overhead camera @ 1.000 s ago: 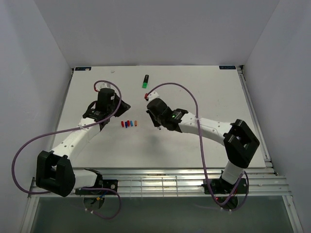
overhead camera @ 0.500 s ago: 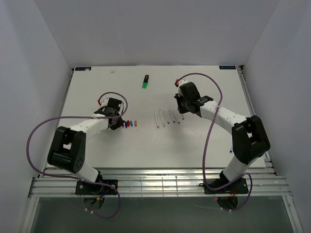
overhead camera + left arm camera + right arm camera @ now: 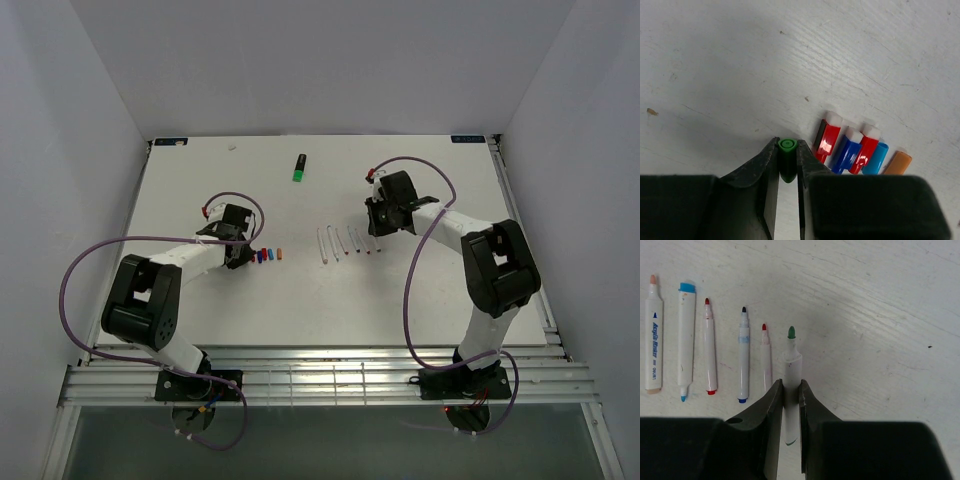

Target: Open the pen caps

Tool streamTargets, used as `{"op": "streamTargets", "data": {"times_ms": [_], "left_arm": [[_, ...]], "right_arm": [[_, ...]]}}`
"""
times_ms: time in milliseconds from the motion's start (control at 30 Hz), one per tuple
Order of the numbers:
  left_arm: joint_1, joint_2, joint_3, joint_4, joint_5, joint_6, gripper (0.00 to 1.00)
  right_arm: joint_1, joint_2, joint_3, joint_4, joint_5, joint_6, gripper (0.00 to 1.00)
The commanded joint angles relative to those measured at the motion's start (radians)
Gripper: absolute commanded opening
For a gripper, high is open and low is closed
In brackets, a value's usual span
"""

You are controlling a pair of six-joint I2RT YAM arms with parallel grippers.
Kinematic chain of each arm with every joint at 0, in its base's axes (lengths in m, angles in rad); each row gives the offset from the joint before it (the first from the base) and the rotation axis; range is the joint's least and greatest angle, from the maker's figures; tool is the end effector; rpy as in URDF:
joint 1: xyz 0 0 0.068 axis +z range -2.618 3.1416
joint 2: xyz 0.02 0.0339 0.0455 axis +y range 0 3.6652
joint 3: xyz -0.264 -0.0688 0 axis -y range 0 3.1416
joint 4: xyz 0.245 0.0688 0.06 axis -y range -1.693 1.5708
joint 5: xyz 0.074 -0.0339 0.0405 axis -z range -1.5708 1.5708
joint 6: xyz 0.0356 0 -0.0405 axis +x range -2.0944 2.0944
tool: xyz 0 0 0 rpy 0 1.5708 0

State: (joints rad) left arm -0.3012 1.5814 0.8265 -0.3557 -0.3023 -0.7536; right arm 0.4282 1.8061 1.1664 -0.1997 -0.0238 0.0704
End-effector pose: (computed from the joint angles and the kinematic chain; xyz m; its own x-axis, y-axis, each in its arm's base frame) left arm 0.2804 -0.0760 0.1566 -0.7313 -0.4568 -0.5064 -0.4710 0.8753 -0.1094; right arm 0.3518 0.1615 0.1905 -0.7056 -0.2448 -0.6650 -0.3809 0.9224 0.0646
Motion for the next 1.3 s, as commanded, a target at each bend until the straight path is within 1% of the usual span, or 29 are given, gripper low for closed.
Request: {"op": "streamTargets", "data": {"times_ms": [0, 33, 167, 267, 333, 367, 400, 567, 667, 767, 800, 833, 900, 933, 967, 1100, 1133, 1233, 1267], "left_arm": [[0.01, -0.001, -0.013, 0.035, -0.049, 0.017, 0.28], [0.016, 0.003, -0.01, 0.035, -0.055, 0.017, 0.35], [0.03, 0.026, -0.006, 0.047, -0.038, 0.017, 0.4], [0.036, 0.034, -0.013, 0.064, -0.029, 0.016, 0.42], [0.037, 0.032, -0.013, 0.072, -0.026, 0.013, 0.44], [0.039, 0.028, -0.013, 0.072, -0.027, 0.011, 0.49], [0.039, 0.025, -0.015, 0.073, -0.031, 0.01, 0.51], [0.04, -0.027, -0.007, 0.07, -0.041, 0.017, 0.58], [0.04, -0.047, 0.006, 0.052, -0.04, 0.019, 0.66], [0.04, -0.076, 0.026, 0.044, -0.029, 0.023, 0.74], [0.04, -0.092, 0.039, 0.04, -0.028, 0.026, 0.76], [0.04, -0.1, 0.045, 0.044, -0.015, 0.03, 0.8], [0.04, -0.116, 0.057, 0.044, -0.017, 0.042, 0.83], [0.04, -0.132, 0.071, 0.046, -0.018, 0.045, 0.84], [0.04, -0.138, 0.077, 0.05, -0.017, 0.049, 0.87], [0.04, -0.156, 0.111, 0.135, 0.043, 0.103, 0.92], [0.04, -0.155, 0.12, 0.186, 0.061, 0.132, 0.93], [0.037, -0.088, 0.192, 0.282, 0.166, 0.195, 0.94], [0.037, -0.025, 0.221, 0.293, 0.192, 0.236, 0.95]], "right_arm": [[0.0, 0.015, -0.007, 0.059, -0.077, -0.009, 0.08], [-0.002, 0.019, -0.005, 0.062, -0.08, -0.008, 0.09], [-0.002, 0.028, -0.004, 0.066, -0.093, -0.001, 0.13], [-0.002, 0.038, 0.001, 0.066, -0.097, -0.001, 0.13], [-0.003, 0.044, 0.001, 0.068, -0.097, -0.001, 0.16], [-0.003, 0.044, 0.001, 0.069, -0.097, -0.001, 0.18], [-0.003, 0.045, 0.001, 0.071, -0.097, -0.001, 0.19], [-0.006, 0.053, -0.001, 0.072, -0.097, -0.003, 0.24], [-0.008, 0.056, -0.002, 0.075, -0.099, -0.003, 0.26], [-0.009, 0.056, -0.005, 0.077, -0.094, -0.004, 0.31], [-0.011, 0.055, -0.007, 0.077, -0.094, -0.004, 0.34], [-0.011, 0.053, -0.008, 0.079, -0.094, -0.004, 0.36], [-0.011, 0.052, -0.008, 0.082, -0.094, -0.004, 0.4], [-0.011, 0.05, -0.008, 0.083, -0.096, -0.006, 0.41], [-0.011, 0.049, -0.008, 0.085, -0.094, -0.006, 0.41], [-0.011, 0.013, -0.03, 0.106, -0.1, 0.009, 0.43], [-0.012, -0.011, -0.033, 0.108, -0.1, 0.02, 0.44], [-0.012, -0.063, -0.031, 0.108, -0.1, 0.038, 0.46], [-0.012, -0.077, -0.031, 0.106, -0.1, 0.048, 0.48]]}}
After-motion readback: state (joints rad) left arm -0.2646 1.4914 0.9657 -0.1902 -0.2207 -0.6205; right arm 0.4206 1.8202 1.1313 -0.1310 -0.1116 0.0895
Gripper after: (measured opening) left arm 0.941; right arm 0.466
